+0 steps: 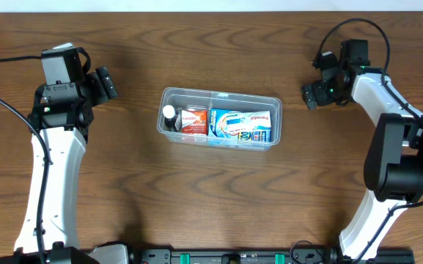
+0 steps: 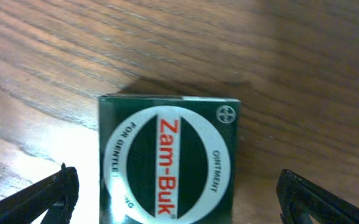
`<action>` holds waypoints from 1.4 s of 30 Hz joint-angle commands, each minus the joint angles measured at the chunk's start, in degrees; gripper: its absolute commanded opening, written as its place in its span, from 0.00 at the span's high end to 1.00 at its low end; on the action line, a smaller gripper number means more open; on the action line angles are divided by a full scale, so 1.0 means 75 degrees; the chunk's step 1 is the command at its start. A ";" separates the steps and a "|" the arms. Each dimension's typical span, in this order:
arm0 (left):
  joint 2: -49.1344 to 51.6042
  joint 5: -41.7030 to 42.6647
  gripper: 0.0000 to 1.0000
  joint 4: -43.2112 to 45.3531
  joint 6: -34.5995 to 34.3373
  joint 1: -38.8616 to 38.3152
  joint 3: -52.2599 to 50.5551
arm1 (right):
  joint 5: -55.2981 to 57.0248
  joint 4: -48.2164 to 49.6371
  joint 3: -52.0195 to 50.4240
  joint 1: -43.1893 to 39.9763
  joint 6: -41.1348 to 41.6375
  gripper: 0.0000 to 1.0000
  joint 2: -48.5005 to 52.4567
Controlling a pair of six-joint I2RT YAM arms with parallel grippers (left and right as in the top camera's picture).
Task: Pack container
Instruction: 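Lower right gripper over the green Zam-Buk tin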
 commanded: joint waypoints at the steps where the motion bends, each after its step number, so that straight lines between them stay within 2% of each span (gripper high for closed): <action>1: 0.0082 -0.0087 0.02 -0.0020 0.0041 0.0029 0.0114 | -0.0157 0.0032 -0.0035 0.0152 -0.0595 0.01 0.0201; 13: 0.0082 -0.0087 0.02 -0.0020 0.0041 0.0029 0.0114 | 0.0055 0.0498 -0.0035 0.0259 -0.0595 0.01 0.0731; 16: 0.0082 -0.0090 0.02 -0.0020 0.0041 0.0029 0.0114 | 0.0079 0.0641 -0.0035 0.0274 -0.0595 0.09 0.0737; 21: 0.0082 -0.0087 0.02 -0.0020 0.0041 0.0029 0.0114 | 0.0347 0.0810 -0.0035 0.0262 -0.0248 0.16 0.0737; 25: 0.0082 -0.0087 0.02 -0.0020 0.0041 0.0029 0.0114 | 0.0350 0.0796 -0.0035 0.0262 -0.0189 0.30 0.0737; 27: 0.0082 -0.0090 0.02 -0.0020 0.0041 0.0029 0.0114 | 0.0350 0.0804 -0.0035 0.0262 -0.0195 0.34 0.0737; 34: 0.0082 -0.0090 0.02 -0.0020 0.0041 0.0029 0.0114 | 0.0350 0.0764 -0.0032 0.0262 -0.0195 0.35 0.0723; 39: 0.0082 -0.0087 0.02 -0.0020 0.0041 0.0029 0.0114 | 0.0358 0.0737 0.0020 0.0265 -0.0087 0.45 0.0714; 42: 0.0082 -0.0087 0.02 -0.0020 0.0041 0.0029 0.0114 | 0.0443 0.0638 0.0146 0.0297 0.0157 0.47 0.0609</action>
